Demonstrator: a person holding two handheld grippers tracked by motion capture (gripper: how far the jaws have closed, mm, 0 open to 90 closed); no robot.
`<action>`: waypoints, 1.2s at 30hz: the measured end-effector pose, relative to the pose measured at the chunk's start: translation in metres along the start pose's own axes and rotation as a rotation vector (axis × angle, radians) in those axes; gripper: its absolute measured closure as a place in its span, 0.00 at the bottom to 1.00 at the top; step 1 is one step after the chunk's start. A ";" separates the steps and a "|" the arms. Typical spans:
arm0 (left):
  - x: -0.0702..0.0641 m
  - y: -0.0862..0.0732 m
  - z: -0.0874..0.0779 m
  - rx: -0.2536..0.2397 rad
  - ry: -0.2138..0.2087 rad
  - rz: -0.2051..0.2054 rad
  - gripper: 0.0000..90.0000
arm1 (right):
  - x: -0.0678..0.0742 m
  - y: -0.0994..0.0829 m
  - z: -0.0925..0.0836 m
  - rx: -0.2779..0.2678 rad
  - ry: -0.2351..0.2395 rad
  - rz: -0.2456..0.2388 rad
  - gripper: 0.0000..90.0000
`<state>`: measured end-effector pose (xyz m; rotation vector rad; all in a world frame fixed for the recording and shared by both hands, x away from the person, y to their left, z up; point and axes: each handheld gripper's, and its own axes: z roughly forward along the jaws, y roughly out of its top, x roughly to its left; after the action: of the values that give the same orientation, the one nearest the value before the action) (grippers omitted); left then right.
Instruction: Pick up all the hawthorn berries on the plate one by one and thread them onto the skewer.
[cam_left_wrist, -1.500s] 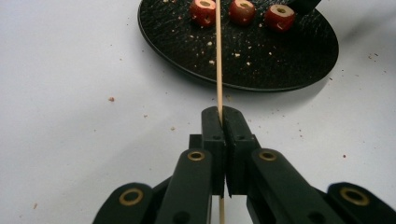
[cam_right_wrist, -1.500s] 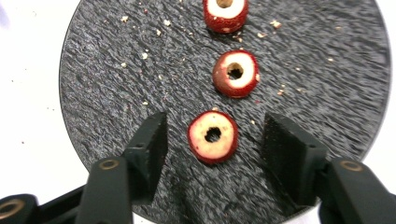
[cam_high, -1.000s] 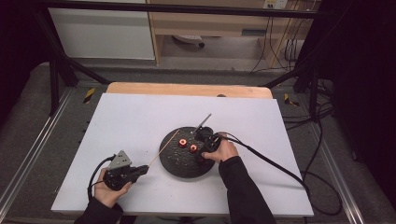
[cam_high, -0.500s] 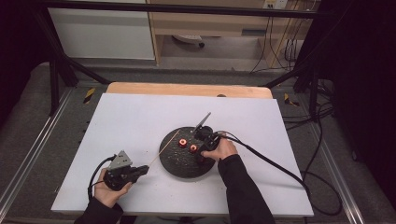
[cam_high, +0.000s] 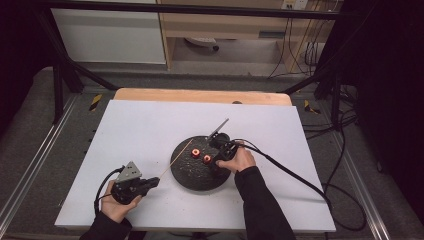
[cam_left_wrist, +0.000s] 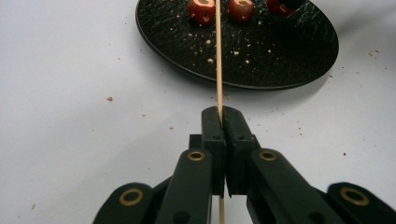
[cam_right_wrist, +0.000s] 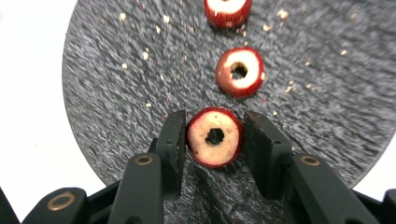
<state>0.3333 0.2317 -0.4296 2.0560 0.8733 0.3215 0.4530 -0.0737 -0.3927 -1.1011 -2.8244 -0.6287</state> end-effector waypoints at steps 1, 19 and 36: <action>0.000 0.000 0.000 -0.001 0.000 -0.001 0.98 | 0.000 0.000 -0.002 -0.012 -0.001 -0.002 0.68; -0.003 0.001 0.000 -0.022 0.010 -0.007 0.98 | 0.007 -0.022 -0.028 -0.321 -0.013 0.050 0.68; -0.005 0.000 0.003 -0.027 -0.005 -0.019 0.98 | 0.005 -0.056 -0.021 -0.648 0.067 0.191 0.68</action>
<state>0.3309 0.2265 -0.4314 2.0222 0.8804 0.3166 0.4106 -0.1156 -0.3922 -1.3605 -2.4588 -1.5853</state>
